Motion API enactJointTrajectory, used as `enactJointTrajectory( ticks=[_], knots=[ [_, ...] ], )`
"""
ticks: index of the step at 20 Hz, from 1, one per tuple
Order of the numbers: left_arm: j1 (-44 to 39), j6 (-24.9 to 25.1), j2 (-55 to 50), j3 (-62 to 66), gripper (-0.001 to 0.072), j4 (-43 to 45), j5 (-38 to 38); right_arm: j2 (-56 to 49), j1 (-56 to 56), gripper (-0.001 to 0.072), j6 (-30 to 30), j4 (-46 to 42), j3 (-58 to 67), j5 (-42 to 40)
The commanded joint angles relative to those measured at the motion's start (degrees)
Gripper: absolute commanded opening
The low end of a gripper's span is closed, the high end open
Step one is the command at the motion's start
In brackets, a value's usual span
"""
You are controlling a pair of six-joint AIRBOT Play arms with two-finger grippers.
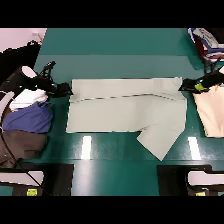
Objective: Fold the shirts.
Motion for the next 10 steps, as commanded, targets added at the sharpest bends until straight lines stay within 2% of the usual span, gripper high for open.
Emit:
enactJointTrajectory(
  ticks=[1, 3, 10],
  knots=[
    [1.49, -1.27, 3.74, -1.2, 0.0515, 6.73, -10.34, 4.66, -2.16, 0.043, 0.74, 0.04, 0.46, 4.07],
    [1.49, -1.38, 9.33, -6.8, 0.0515, 10.19, -11.54, 10.32, -4.02, 0.043, 0.13, 0.07, -3.67, 4.13],
    [1.42, -1.27, 23.08, -33.05, 0.0515, 3.89, -8.52, 24.59, -6.82, 0.043, -0.7, 0.07, -19.34, 4.24]
  ],
)
